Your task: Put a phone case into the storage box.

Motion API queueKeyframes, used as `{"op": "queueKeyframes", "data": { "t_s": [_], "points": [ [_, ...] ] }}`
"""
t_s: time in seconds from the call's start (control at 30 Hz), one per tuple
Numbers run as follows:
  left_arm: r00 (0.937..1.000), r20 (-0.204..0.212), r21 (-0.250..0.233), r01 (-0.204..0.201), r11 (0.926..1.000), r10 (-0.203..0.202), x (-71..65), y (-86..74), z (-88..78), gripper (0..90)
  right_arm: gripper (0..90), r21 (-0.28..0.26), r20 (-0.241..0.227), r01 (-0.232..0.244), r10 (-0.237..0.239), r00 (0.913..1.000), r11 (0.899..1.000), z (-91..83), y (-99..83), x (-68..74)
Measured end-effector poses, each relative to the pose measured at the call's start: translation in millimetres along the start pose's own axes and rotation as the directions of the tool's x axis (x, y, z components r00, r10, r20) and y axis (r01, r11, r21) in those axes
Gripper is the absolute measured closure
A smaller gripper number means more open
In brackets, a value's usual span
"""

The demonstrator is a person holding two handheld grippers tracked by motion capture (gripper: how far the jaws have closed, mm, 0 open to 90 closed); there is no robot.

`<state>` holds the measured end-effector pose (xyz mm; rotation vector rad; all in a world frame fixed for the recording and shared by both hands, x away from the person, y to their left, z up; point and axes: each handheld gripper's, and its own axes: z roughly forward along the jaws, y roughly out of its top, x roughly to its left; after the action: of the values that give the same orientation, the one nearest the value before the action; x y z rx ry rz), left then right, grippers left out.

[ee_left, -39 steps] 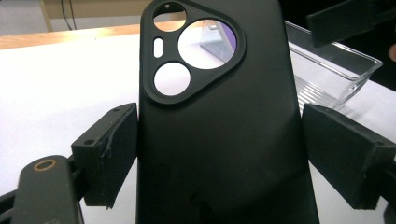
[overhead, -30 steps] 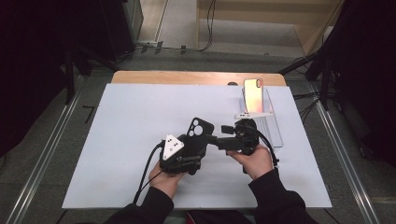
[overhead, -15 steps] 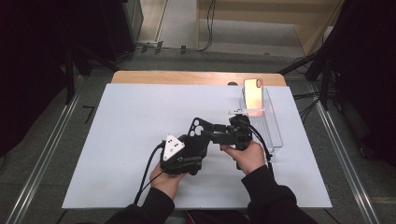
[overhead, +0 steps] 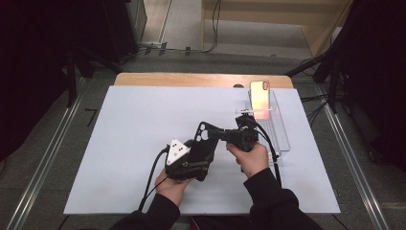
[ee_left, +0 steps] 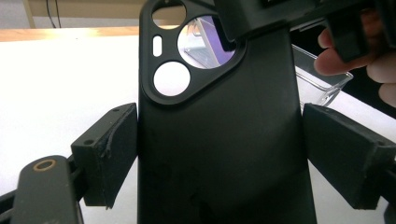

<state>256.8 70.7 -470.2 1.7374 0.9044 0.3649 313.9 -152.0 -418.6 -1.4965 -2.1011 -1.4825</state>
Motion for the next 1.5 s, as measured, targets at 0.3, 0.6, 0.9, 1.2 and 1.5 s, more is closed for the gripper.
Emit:
{"op": "queueKeyframes", "data": {
  "t_s": [0.3, 0.6, 0.9, 1.2, 1.5],
  "points": [
    [0.9999, 0.017, -0.006, -0.001, 1.0, 0.001, -0.4, 1.7, -1.0, 13.5, 77.1, -0.001, -0.041, -0.008, 0.008, 0.9991, 1.0, -3.9, 1.7, 4.8],
    [0.9995, 0.03, 0.0, -0.014, 0.9999, 0.014, -2.0, 9.9, -3.8, 12.8, 77.3, -0.013, -0.059, 0.008, -0.009, 0.9982, 1.0, -9.1, 4.0, 9.8],
    [0.9981, 0.061, 0.063, 0.006, 0.998, -0.01, 0.6, 18.1, -7.5, 13.2, 77.5, -0.039, -0.034, 0.045, -0.047, 0.9983, 0.998, -16.4, 5.2, 15.3],
    [0.9885, 0.143, 0.151, 0.025, 0.9883, -0.047, 9.3, 28.2, -11.9, 14.3, 77.5, -0.061, 0.007, 0.123, -0.123, 0.9924, 0.991, -27.9, 8.0, 16.7],
    [0.9732, 0.222, 0.219, 0.011, 0.9756, -0.061, 22.6, 43.0, -18.0, 15.6, 77.4, -0.051, 0.002, 0.216, -0.216, 0.9763, 0.975, -31.3, 6.8, 19.7]
  ]
}}
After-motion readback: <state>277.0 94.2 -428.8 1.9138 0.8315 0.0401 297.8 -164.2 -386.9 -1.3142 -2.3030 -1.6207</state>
